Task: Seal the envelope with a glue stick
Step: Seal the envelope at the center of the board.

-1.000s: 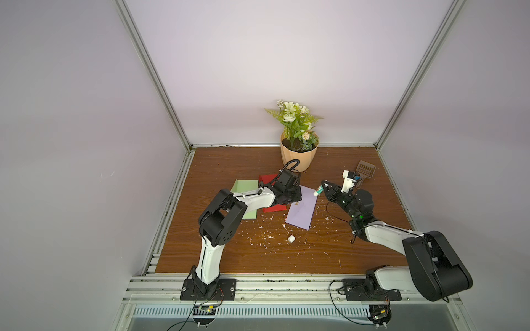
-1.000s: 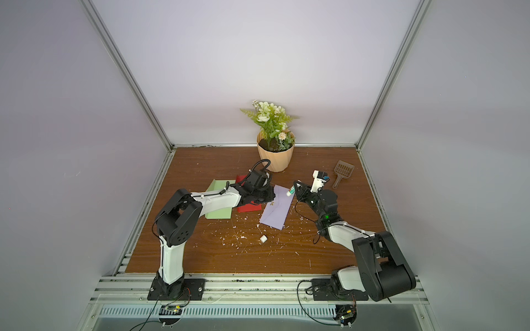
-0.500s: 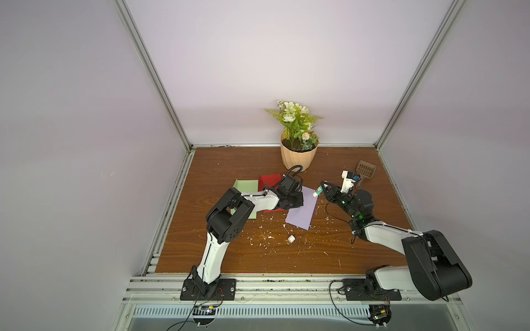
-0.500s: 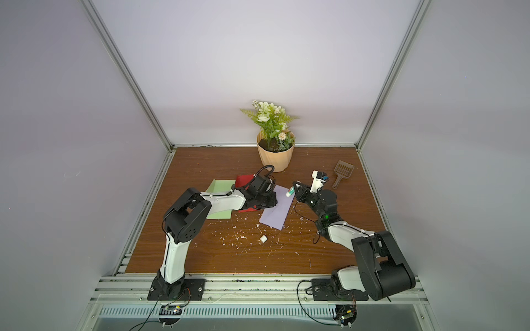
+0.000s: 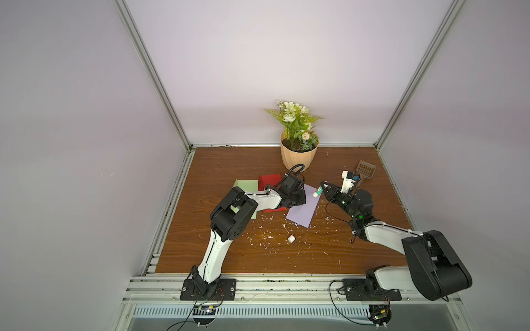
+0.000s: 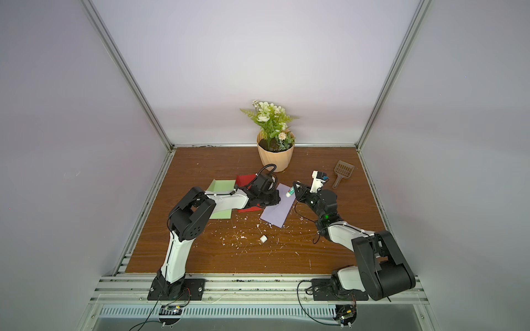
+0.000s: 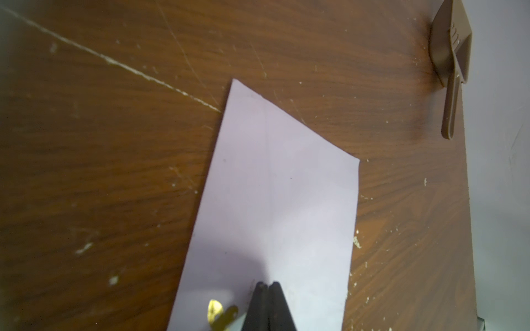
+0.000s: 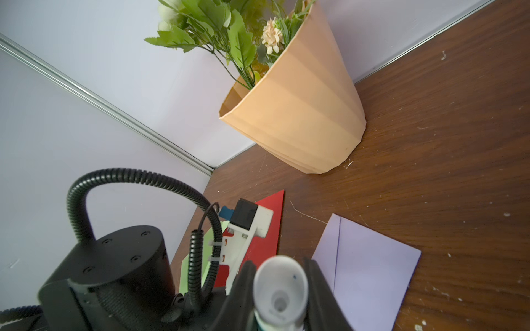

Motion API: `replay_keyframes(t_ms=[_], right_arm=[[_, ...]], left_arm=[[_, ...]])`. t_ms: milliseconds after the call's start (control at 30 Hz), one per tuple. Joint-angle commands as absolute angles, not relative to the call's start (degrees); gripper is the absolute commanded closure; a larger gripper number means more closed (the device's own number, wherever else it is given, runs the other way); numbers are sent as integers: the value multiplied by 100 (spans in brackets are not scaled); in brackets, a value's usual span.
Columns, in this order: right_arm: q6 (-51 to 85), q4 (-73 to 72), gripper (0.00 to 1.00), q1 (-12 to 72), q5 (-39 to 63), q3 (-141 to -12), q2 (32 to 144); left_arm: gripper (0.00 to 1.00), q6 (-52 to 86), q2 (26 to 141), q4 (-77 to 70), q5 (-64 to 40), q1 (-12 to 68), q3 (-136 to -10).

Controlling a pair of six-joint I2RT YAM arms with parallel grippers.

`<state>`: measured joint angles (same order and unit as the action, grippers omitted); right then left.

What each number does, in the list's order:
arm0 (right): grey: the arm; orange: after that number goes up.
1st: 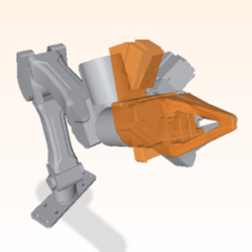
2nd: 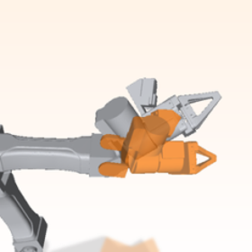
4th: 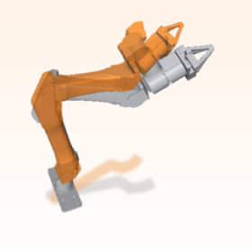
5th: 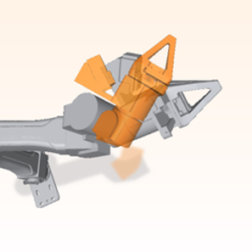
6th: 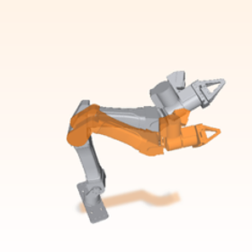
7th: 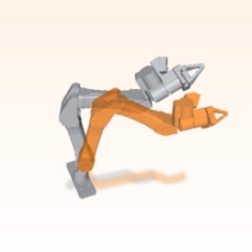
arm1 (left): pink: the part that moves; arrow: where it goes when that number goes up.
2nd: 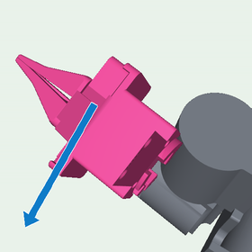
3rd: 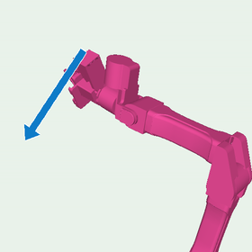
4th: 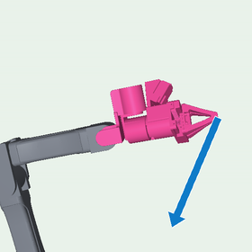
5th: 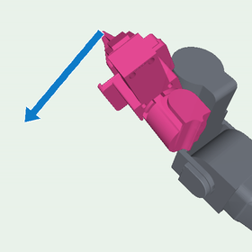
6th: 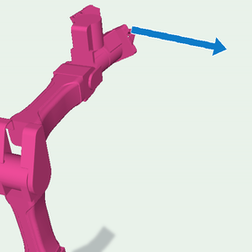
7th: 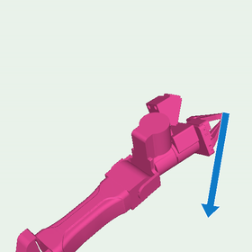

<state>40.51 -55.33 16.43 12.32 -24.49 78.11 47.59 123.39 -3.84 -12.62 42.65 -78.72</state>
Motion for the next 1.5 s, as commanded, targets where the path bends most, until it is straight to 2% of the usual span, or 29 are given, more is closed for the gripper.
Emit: replay_keyframes(t_ms=[0,567,1000,1467], right_arm=[[3953,-5634,100,1629,1235,-2518,7624],[4008,-5572,100,1627,1353,-2487,7469],[4058,-5607,100,1633,1410,-2461,7585],[4146,-5669,100,1635,1496,-2466,7699]], left_arm=[[95,4853,12729,123,-1074,4220,-7664],[94,4668,11838,143,-1112,3962,-7693],[94,4817,11829,-191,-1411,4012,-7389],[94,4728,11869,108,-1387,4267,-7500]])
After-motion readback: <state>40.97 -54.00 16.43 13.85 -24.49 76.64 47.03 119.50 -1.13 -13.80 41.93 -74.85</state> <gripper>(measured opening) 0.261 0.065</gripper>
